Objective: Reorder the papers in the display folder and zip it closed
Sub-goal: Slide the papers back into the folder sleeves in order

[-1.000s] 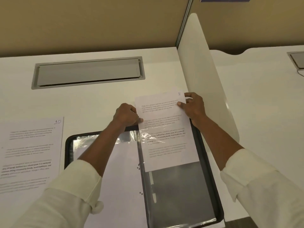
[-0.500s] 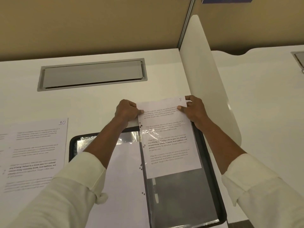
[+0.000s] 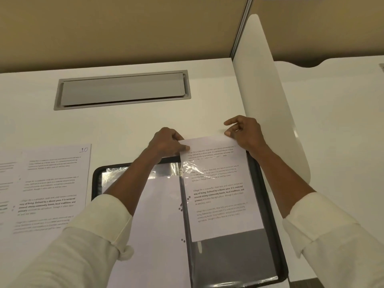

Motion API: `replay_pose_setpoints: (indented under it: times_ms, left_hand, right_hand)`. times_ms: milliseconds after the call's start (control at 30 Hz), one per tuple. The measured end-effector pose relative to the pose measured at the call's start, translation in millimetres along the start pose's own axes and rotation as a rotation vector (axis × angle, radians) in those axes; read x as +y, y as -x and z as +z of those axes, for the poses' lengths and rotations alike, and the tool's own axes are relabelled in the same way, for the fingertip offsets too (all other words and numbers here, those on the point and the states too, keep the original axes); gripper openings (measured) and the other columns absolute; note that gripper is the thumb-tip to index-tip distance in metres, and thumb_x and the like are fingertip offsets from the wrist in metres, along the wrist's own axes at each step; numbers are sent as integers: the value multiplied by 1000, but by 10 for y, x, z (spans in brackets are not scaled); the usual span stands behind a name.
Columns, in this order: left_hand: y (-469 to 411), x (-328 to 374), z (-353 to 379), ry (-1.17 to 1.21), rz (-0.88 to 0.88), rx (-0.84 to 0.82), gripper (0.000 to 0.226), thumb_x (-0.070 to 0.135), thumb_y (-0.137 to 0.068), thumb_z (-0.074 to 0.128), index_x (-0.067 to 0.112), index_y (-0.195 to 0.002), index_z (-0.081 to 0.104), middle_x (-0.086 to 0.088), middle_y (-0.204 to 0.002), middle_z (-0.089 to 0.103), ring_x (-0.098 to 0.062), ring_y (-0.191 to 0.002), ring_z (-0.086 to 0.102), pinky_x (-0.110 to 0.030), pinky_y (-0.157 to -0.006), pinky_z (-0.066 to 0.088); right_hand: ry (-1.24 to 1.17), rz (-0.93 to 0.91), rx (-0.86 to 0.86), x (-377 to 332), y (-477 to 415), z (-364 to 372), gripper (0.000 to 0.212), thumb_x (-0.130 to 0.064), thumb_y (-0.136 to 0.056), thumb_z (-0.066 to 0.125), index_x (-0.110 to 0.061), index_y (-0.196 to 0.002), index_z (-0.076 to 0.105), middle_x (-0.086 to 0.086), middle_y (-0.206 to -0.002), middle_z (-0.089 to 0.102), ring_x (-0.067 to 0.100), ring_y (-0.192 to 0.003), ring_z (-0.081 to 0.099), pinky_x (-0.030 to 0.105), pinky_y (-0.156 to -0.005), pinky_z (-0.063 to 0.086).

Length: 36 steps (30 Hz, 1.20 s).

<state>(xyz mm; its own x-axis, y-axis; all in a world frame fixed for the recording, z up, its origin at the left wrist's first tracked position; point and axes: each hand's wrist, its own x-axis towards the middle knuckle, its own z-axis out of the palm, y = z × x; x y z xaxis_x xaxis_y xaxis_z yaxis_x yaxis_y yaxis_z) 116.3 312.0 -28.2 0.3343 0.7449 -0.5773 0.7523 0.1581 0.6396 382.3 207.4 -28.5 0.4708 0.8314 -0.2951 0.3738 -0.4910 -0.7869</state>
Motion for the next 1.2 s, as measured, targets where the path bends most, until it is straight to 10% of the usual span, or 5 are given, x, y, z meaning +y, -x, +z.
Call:
replay_pose_setpoints:
  times_ms: [600,1200]
  left_hand:
    - [69,2,142,-288,247,-18,31,34,-75,95,25,-93,71,9,-95,69,-14,-92,65,-34,-83,56]
    - [218,32,358,-538,277,-2,27,47,-84,83,29,-95,67,8,-95,67,-22,-99,63,-35,-89,50]
  right_hand:
    - [520,-241,-465,-276,-37,44,27,-14,-79,90,-25,-98,75,-11,-82,75,2,-80,67,32,-80,53]
    - [663,-244,-578,-187,14,60,22,-11,-81,86,-27,-87,72,-14,-76,70,-1,-74,61,28,-70,46]
